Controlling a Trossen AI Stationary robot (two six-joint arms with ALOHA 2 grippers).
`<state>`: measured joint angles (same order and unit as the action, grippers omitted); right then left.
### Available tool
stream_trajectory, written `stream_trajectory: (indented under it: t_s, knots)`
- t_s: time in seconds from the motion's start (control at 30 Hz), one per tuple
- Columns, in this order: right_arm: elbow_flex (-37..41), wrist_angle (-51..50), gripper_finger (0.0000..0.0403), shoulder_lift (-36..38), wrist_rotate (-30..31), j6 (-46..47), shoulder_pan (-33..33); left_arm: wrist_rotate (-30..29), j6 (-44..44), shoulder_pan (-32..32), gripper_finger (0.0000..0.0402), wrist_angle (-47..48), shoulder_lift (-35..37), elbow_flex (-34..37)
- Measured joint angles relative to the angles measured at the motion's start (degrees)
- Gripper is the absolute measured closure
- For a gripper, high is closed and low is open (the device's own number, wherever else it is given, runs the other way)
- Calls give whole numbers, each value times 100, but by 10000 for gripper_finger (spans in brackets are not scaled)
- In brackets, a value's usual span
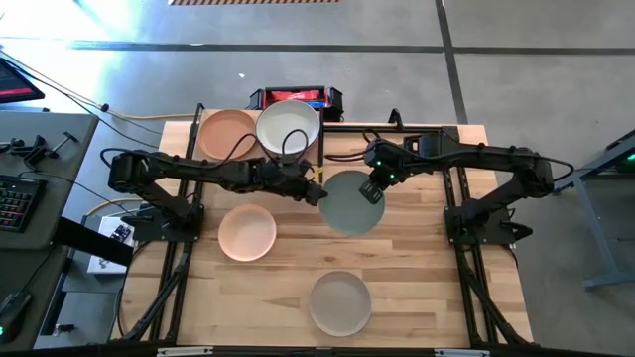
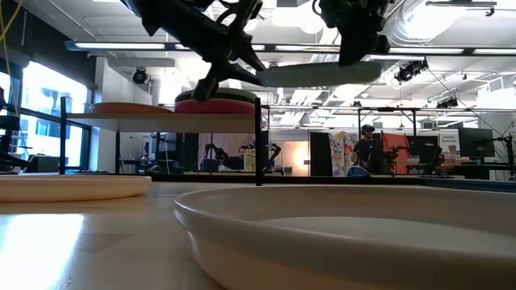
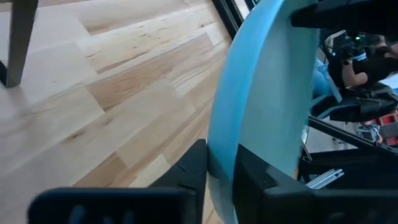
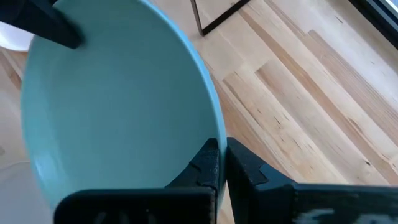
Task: Place and stack plates onto a shelf
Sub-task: Stack the light blue plate on top of the orange plate on the shelf
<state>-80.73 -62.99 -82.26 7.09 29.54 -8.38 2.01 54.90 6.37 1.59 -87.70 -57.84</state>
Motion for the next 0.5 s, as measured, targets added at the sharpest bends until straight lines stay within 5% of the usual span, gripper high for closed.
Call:
stream_trajectory:
  t_s: [0.17, 0.5]
  knots:
    - [-11, 77, 403, 2, -188, -23, 0, -43, 8, 1, 392, 106, -7, 13]
    - [-11, 142, 397, 2, -316, -282, -2, -84, 53, -11, 392, 120, -7, 13]
